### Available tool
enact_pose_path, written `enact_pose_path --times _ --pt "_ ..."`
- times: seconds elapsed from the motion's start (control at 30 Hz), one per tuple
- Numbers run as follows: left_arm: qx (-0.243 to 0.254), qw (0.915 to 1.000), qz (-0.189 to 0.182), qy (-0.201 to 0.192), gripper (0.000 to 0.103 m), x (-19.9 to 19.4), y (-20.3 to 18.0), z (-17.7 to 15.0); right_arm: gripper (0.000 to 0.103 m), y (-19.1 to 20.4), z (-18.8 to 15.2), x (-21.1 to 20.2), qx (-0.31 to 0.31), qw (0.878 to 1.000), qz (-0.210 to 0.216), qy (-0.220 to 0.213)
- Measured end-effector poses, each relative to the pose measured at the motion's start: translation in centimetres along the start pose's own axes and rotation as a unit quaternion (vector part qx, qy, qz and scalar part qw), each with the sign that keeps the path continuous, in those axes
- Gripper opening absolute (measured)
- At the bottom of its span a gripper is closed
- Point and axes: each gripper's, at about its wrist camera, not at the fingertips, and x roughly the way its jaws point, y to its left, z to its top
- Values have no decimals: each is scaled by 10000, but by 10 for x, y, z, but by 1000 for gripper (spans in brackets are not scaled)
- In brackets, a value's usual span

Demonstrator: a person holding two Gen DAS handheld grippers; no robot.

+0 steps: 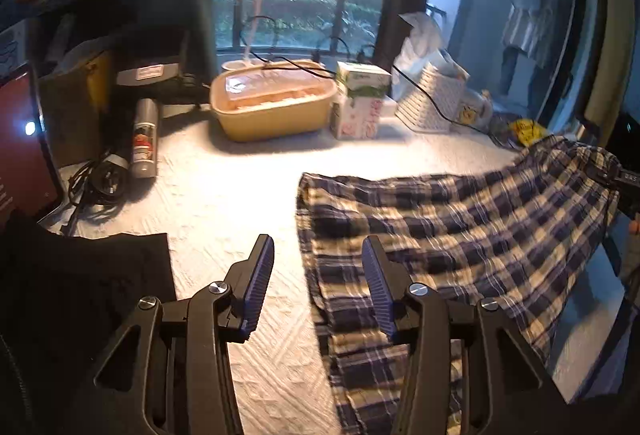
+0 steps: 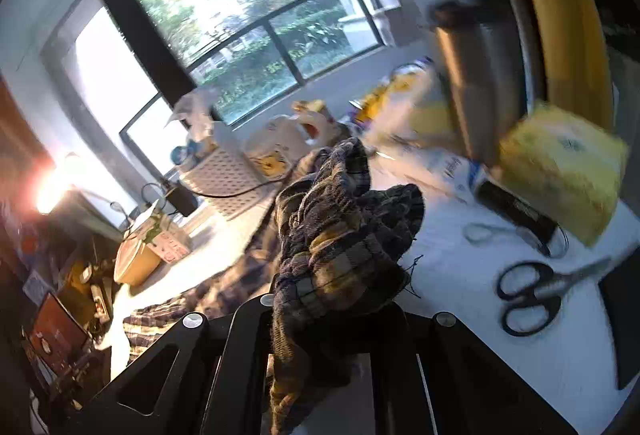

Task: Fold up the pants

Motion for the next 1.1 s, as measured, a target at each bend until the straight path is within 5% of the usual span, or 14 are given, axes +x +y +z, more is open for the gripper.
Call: enact_pose_path --times 0.57,1.1 --pt "-226 9993 -63 -276 46 -28 48 -19 9 147 -18 14 -1292 9898 562 208" --pt "-345 9988 46 -332 46 -50 88 -37 9 271 -122 94 -2350 9565 1011 1405"
